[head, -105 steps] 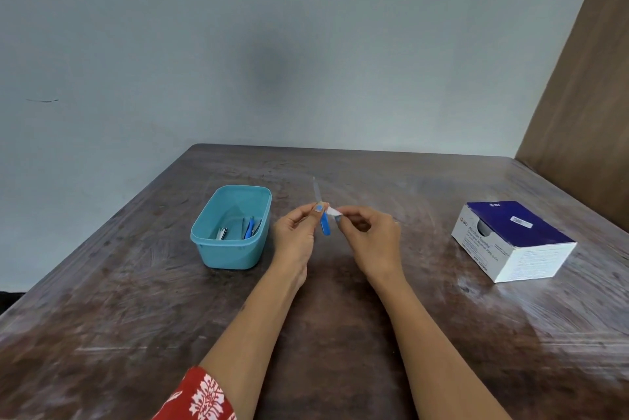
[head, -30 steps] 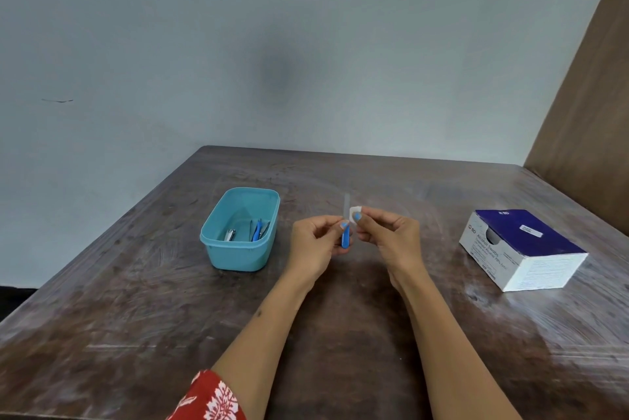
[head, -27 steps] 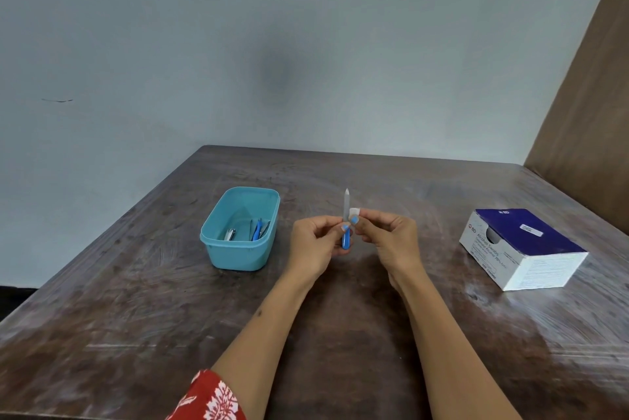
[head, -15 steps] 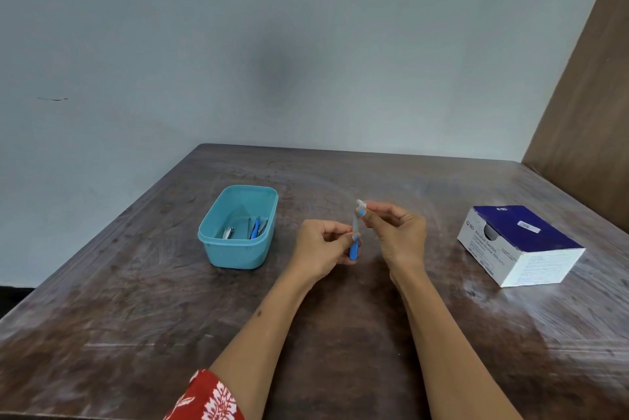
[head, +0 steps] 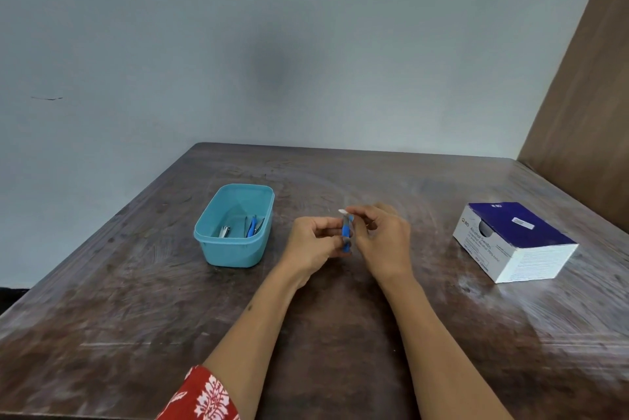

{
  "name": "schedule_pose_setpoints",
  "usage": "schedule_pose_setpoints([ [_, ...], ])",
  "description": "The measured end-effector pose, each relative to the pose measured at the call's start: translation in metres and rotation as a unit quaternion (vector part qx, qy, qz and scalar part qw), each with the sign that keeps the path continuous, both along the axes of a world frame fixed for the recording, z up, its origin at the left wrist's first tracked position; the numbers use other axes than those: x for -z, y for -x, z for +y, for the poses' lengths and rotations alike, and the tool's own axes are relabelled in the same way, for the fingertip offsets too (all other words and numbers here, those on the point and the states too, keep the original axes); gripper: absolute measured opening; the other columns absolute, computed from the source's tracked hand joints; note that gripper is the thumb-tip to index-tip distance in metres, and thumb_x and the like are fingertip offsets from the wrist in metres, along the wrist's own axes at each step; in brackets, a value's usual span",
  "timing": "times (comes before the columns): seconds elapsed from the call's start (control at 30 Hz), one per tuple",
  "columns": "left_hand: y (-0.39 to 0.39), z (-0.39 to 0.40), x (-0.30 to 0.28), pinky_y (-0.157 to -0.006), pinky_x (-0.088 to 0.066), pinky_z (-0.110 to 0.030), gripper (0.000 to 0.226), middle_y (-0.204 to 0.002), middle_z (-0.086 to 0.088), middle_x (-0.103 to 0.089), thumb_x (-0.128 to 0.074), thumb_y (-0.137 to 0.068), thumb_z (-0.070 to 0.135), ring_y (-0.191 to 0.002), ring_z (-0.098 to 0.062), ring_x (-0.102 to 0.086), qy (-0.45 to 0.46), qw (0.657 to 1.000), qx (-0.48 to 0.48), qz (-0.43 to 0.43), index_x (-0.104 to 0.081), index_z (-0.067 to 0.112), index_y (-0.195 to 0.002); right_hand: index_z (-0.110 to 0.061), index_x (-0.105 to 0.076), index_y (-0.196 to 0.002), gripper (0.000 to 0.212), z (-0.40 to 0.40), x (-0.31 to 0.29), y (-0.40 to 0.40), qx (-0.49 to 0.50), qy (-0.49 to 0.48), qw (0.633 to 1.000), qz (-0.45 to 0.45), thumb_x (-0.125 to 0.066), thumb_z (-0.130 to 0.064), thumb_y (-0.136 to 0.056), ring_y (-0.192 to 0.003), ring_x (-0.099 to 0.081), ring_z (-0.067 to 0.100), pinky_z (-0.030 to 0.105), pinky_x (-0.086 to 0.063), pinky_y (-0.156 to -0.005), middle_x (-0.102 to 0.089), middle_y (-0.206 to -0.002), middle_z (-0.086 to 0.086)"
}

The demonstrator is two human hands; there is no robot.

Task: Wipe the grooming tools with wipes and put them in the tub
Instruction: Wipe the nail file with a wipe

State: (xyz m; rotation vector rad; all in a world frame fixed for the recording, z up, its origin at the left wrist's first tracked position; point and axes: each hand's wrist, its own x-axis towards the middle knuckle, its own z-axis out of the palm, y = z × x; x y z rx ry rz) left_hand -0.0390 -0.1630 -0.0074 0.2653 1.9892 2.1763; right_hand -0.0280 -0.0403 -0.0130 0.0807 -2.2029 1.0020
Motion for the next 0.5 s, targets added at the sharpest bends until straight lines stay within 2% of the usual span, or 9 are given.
schedule_pose_setpoints([
  [0.13,-0.0016,0.0025,-0.0002,-0.065,-0.060,-0.027,0.028,-0.093,-0.019,-0.068,-0.062,-0.080,-0.010,-0.081,-0.024,-0.067,0.007,1.000,0.010,-0.014,-0.065,-0.003,-0.107,-0.015,-0.073,-0.098,0.020,0.0007,-0.0009,-0.0007,0.034,-0.011,0.999,0.035,-0.064,-0.004,-0.083,-0.080,-0.058,0.018,0.027,-0.049,-0.069,-0.063,-0.082,0.001],
  [0.27,-0.0002,0.0033,0.0010,-0.070,-0.060,-0.030,0.027,-0.090,-0.016,-0.069,-0.058,-0.083,-0.011,-0.082,-0.022,-0.068,-0.004,1.000,-0.025,0.005,-0.067,0.001,-0.105,-0.015,-0.075,-0.090,0.017,-0.0042,-0.0004,-0.0033,-0.005,-0.015,1.000,0.014,-0.069,-0.008,-0.076,-0.074,-0.057,0.010,0.031,-0.053,-0.071,-0.067,-0.078,0.000],
  [0.4,-0.0004,0.0018,0.0006,-0.072,-0.060,-0.032,0.026,-0.087,-0.013,-0.069,-0.058,-0.083,-0.012,-0.079,-0.021,-0.067,0.003,1.000,-0.017,-0.008,-0.066,-0.002,-0.105,-0.013,-0.075,-0.092,0.015,-0.0051,-0.0005,-0.0034,0.006,-0.025,1.000,0.007,-0.070,-0.009,-0.078,-0.077,-0.059,0.014,0.034,-0.053,-0.073,-0.068,-0.081,0.003],
  [0.5,-0.0014,0.0006,-0.0012,-0.063,-0.059,-0.027,0.020,-0.088,-0.012,-0.070,-0.062,-0.081,-0.009,-0.080,-0.022,-0.069,0.025,0.999,0.021,-0.031,-0.068,0.000,-0.098,-0.010,-0.074,-0.096,0.016,-0.0015,-0.0017,-0.0038,0.045,-0.016,0.998,0.034,-0.068,-0.007,-0.081,-0.080,-0.060,0.017,0.034,-0.053,-0.072,-0.067,-0.083,0.004],
])
